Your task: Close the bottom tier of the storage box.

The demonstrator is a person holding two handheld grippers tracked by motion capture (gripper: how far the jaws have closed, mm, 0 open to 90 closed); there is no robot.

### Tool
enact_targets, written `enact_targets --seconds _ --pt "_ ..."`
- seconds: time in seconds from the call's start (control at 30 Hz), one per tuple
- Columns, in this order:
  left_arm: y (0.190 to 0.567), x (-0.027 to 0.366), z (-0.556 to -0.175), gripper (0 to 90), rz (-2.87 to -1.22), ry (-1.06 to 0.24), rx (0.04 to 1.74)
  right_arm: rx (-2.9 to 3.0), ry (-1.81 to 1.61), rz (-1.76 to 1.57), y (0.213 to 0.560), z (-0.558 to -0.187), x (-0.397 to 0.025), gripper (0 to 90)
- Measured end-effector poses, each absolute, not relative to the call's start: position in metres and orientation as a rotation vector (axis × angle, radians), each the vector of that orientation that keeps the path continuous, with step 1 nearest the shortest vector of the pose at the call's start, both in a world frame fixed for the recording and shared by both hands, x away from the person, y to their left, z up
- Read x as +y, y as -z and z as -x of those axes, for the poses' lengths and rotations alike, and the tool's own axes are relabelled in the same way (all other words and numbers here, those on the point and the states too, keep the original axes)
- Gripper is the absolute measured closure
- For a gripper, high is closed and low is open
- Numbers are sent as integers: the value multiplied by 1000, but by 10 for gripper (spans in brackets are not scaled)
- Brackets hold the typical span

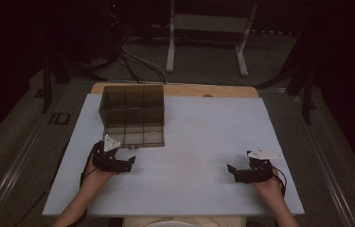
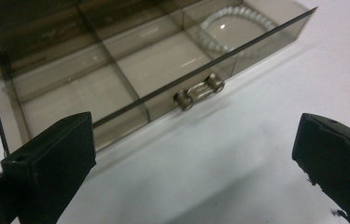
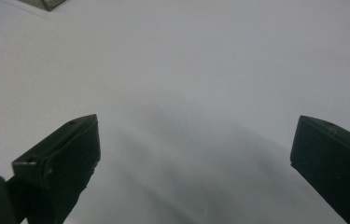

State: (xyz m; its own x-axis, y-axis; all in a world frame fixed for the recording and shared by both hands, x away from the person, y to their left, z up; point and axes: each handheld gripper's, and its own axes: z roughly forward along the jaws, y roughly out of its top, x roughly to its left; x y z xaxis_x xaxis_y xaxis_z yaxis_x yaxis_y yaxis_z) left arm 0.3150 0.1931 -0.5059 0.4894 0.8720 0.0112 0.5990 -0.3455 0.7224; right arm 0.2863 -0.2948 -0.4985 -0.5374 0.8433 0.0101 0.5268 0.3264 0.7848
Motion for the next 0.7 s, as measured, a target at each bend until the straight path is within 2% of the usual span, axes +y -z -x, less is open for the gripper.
enact_targets --seconds 0.17,0.37,0.53,0.7 --pt "509 195 -316 47 -2072 -510 1240 2195 -1070 -1209 498 -286 -295 13" --pt "506 193 -315 141 -2074 -565 1243 2191 -1073 -1211 498 -286 -296 13" --pt "507 194 -315 185 -2085 -574 1252 2190 -1074 -1213 498 -286 -296 13" --pt "509 195 -315 346 -2093 -586 1259 2195 -1071 -1214 499 -286 -297 13"
